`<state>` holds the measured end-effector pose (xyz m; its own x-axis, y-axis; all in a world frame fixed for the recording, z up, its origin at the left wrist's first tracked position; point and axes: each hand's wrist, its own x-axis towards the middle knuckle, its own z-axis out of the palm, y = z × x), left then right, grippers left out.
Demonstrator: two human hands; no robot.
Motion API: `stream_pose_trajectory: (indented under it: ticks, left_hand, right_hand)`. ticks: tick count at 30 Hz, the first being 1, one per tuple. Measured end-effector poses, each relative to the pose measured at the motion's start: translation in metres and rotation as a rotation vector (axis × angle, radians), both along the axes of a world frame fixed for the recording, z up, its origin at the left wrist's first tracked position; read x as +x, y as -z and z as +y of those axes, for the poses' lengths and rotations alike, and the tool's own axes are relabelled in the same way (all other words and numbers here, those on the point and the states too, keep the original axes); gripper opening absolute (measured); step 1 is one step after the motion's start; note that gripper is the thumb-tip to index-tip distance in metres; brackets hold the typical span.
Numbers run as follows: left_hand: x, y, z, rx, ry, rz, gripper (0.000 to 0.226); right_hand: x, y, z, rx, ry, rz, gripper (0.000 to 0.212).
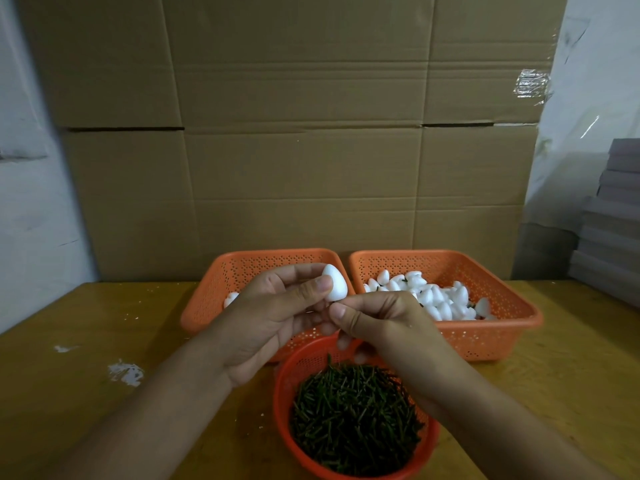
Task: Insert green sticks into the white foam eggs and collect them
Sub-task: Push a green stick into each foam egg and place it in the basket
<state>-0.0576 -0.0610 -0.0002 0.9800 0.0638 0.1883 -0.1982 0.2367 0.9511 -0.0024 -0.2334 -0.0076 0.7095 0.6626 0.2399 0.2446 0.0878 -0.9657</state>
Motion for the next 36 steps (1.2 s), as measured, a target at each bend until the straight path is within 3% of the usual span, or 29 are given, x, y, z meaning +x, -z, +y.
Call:
stream_pose_trajectory:
  ticks: [15,28,32,36]
  left_hand:
    - [0.003,0.004,0.004,0.203,-0.126,-0.024,0.048]
    - [0.007,0.011,0.002,0.122,-0.165,-0.025,0.045]
    - [0.011,0.013,0.004,0.112,-0.249,0.045,0.034]
    - [0.013,0.011,0.014,0.094,-0.324,0.071,0.023]
  right_hand:
    - [0.004,0.005,0.001,-0.019,0.000,0.013,0.021]
    - [0.013,0.008,0.004,0.027,0.209,-0.025,0.015]
    - [0.029,0.006,-0.005,-0.120,0.324,-0.259,0.026]
    - [0.062,0.010,-0.028,-0.407,0.732,-0.659,0.036]
